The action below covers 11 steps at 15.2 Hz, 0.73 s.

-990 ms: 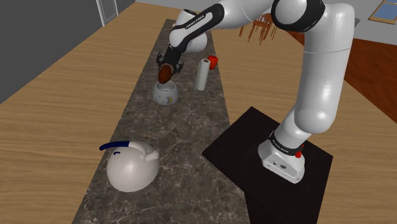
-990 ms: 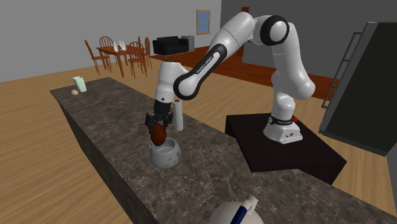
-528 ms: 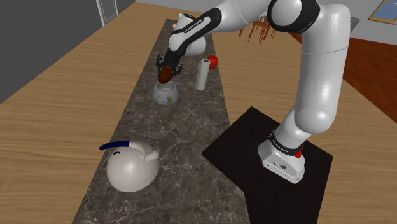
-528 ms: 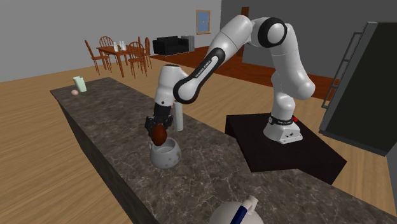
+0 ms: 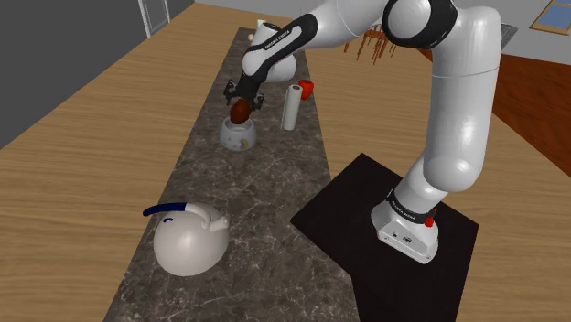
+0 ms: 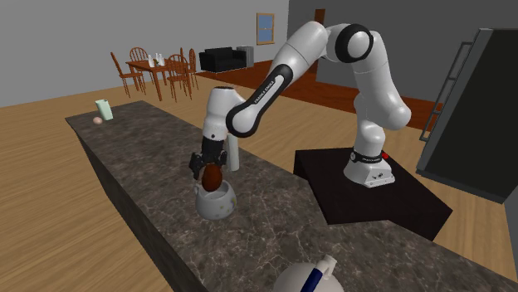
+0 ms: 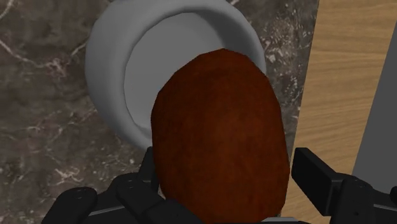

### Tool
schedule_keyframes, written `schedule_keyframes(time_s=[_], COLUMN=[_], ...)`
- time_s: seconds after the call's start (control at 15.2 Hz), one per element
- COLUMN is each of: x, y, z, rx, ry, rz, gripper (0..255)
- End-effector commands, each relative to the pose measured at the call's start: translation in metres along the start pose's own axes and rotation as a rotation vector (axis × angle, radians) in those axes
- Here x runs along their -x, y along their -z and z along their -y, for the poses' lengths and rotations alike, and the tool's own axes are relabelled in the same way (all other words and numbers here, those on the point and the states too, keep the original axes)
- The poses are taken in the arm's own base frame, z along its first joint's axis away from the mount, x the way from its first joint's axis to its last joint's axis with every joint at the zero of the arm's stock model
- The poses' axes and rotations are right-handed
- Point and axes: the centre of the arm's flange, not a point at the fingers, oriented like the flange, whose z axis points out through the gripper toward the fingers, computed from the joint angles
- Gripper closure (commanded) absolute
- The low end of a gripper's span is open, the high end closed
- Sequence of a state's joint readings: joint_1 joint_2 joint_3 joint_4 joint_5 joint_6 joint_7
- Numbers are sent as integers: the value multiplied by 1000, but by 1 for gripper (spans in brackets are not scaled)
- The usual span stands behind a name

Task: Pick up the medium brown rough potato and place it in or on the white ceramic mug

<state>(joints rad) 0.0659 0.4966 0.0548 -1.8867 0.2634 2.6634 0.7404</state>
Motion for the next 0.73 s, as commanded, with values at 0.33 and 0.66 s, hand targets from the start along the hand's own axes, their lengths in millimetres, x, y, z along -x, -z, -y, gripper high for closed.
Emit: schedule_keyframes(time_s=[0.33, 0.66], x=[2, 2], y=[50, 50], z=[-1, -1], rx=[1, 1], ry=[0, 0], rz=[0, 0], gripper=[0, 0])
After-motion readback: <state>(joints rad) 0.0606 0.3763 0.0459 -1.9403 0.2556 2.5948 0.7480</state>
